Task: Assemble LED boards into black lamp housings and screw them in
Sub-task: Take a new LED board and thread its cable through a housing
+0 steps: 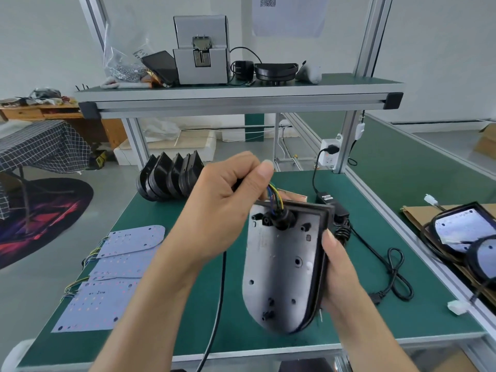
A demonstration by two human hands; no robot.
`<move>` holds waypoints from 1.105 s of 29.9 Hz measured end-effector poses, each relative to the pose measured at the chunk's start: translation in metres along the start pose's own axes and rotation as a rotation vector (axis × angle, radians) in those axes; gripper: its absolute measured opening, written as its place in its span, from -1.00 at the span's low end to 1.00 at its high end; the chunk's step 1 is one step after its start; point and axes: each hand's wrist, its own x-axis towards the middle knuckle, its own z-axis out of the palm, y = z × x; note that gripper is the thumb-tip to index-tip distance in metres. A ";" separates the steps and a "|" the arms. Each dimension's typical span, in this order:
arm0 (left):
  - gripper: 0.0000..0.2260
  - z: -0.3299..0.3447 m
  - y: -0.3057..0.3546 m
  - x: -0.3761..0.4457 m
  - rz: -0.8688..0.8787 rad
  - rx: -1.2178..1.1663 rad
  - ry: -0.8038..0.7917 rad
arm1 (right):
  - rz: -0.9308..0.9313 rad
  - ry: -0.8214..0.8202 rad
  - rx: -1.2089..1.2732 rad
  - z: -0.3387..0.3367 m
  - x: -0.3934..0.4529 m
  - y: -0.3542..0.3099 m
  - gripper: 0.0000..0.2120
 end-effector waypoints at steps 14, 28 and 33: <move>-0.81 -0.013 -0.029 -0.027 -0.178 0.166 -0.010 | -0.100 0.141 -0.154 0.009 0.001 -0.006 -0.24; -0.92 0.009 -0.024 -0.046 -0.260 -0.199 0.037 | -0.072 0.027 -0.326 0.018 -0.011 -0.025 -0.25; -0.90 0.010 -0.026 -0.051 -0.253 -0.240 0.083 | -0.083 0.064 -0.308 0.023 -0.012 -0.023 -0.21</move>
